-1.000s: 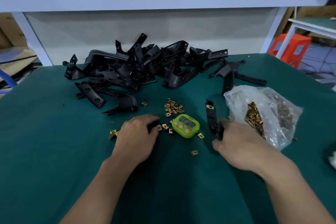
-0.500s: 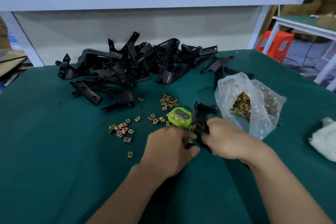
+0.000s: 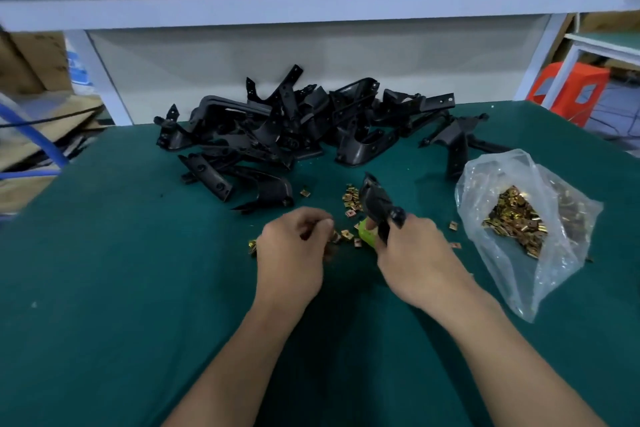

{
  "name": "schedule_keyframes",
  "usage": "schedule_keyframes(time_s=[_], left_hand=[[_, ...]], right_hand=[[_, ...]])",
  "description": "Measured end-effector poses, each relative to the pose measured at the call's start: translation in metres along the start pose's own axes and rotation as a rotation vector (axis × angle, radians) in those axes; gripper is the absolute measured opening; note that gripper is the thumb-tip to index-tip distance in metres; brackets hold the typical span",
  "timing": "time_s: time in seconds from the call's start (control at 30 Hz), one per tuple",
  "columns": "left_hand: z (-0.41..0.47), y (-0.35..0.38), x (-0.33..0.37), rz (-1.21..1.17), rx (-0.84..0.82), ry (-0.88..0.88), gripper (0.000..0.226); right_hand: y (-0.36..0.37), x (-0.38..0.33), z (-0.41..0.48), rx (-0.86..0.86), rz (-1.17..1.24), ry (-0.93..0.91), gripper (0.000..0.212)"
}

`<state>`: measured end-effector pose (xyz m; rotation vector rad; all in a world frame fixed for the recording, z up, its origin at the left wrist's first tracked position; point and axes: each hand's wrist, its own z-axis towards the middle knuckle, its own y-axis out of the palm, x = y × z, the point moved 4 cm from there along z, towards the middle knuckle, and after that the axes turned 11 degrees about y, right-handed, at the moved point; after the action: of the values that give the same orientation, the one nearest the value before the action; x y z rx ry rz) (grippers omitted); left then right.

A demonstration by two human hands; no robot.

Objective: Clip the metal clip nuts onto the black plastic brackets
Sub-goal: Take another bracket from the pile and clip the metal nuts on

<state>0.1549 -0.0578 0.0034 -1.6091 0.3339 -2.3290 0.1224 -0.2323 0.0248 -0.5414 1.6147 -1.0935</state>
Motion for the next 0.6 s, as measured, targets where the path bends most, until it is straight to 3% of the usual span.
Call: schedule_keyframes(time_s=[0.13,0.23,0.37,0.47,0.6], left_hand=[[-0.002,-0.025,-0.005,0.024,0.117,0.04,0.035],[0.0,-0.028,-0.008,-0.055,0.176,0.05,0.031],[0.003,-0.016,-0.009,-0.216,0.09,-0.048,0.027],[0.003,-0.012,-0.008,-0.372,0.074,-0.115,0.015],[0.003,-0.014,-0.008,-0.483,0.096,-0.107,0.018]], right_hand=[[0.004,-0.022,-0.001,0.13,-0.077,-0.137,0.024],[0.004,-0.025,-0.007,0.225,0.001,-0.141,0.045],[0.006,-0.02,-0.012,0.255,0.057,-0.194,0.07],[0.005,-0.015,-0.013,0.247,0.08,-0.211,0.063],[0.002,-0.013,-0.011,0.251,0.132,-0.135,0.041]])
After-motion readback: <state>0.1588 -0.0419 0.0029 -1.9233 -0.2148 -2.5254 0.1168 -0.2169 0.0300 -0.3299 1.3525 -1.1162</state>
